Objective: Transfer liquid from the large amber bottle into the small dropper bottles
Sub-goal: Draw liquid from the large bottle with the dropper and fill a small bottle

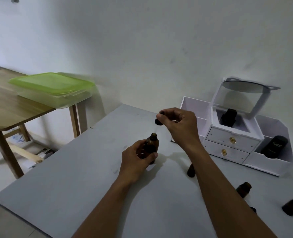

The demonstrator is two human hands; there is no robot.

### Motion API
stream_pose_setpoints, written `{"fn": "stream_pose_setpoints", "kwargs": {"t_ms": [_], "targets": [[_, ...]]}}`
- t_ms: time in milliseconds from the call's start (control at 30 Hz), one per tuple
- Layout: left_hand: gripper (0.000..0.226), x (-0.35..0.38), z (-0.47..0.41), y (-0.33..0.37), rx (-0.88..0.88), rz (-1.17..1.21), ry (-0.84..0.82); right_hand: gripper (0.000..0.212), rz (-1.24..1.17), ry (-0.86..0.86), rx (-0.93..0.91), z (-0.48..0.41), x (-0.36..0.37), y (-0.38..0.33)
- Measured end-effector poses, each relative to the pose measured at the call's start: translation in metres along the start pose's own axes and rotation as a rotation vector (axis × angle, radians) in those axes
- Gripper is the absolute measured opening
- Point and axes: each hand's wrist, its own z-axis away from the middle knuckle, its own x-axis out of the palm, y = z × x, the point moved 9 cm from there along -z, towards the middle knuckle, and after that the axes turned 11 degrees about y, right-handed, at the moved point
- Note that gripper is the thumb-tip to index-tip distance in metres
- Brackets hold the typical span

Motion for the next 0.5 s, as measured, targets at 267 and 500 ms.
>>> {"fn": "stream_pose_setpoints", "kwargs": {"t_ms": [267,500], "targets": [[0.069,-0.012,0.01,-0.007,-0.079,-0.023,0.055,0.003,-0.085,0.085,-0.067,-0.02,-0.044,-0.048],[0.038,-0.016,0.055,0.0,-0.118,0.003,0.079,0.011,-0.083,0.144,-0.089,-0.019,-0.097,-0.054]]}}
